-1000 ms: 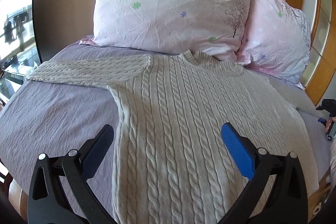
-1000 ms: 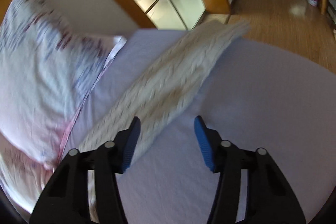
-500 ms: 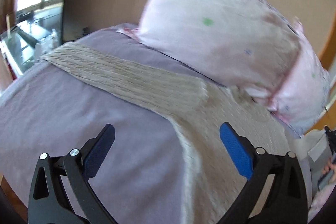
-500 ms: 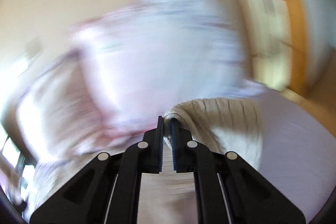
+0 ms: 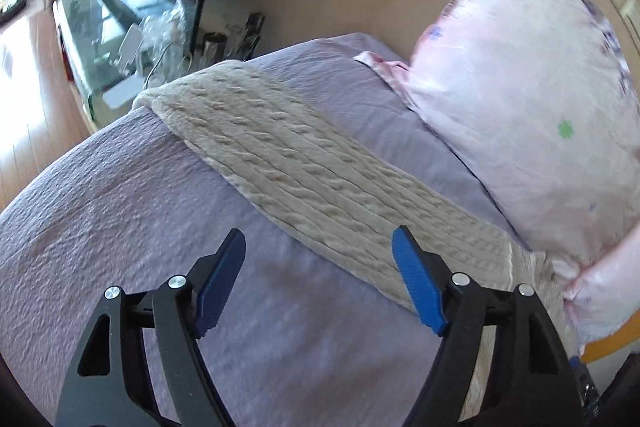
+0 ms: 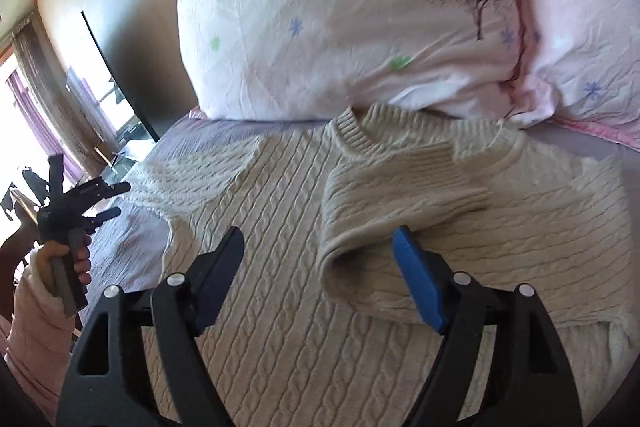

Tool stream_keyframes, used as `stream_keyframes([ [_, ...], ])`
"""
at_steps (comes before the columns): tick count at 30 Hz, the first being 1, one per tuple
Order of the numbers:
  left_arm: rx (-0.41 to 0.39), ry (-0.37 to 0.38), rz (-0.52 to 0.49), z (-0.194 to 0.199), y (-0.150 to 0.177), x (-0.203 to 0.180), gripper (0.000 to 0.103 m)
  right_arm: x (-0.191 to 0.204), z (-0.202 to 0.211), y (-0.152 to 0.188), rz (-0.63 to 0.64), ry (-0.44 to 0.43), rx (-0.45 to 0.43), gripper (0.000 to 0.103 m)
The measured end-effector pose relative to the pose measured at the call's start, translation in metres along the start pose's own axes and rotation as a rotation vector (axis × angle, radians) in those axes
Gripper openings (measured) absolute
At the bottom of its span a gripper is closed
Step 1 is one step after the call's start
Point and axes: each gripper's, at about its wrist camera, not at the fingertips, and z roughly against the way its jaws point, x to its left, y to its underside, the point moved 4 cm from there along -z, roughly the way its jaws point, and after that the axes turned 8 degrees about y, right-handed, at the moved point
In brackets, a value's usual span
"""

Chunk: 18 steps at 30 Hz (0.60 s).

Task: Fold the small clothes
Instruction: 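Grasp the other sleeve with the left gripper and fold it across the body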

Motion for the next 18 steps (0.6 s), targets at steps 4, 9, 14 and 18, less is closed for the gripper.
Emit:
stream_keyframes([
  [4, -0.016, 0.002, 0.020, 0.000, -0.007, 0.010, 0.076, -0.048, -0.023, 0.001, -0.304, -0.001, 0.136, 0.047],
  [9, -0.014, 0.002, -0.006, -0.002, -0.009, 0.010, 0.076, -0.072, -0.053, 0.007, -0.470, -0.087, 0.226, 0.034],
  [14, -0.020, -0.009, -0.001, -0.006, -0.018, 0.014, 0.076, -0.052, -0.062, -0.029, -0.381, -0.016, 0.097, 0.008],
  [18, -0.038, -0.021, 0.009, -0.008, -0.026, 0.021, 0.076, 0.031, -0.062, -0.035, -0.067, -0.050, 0.090, 0.014],
])
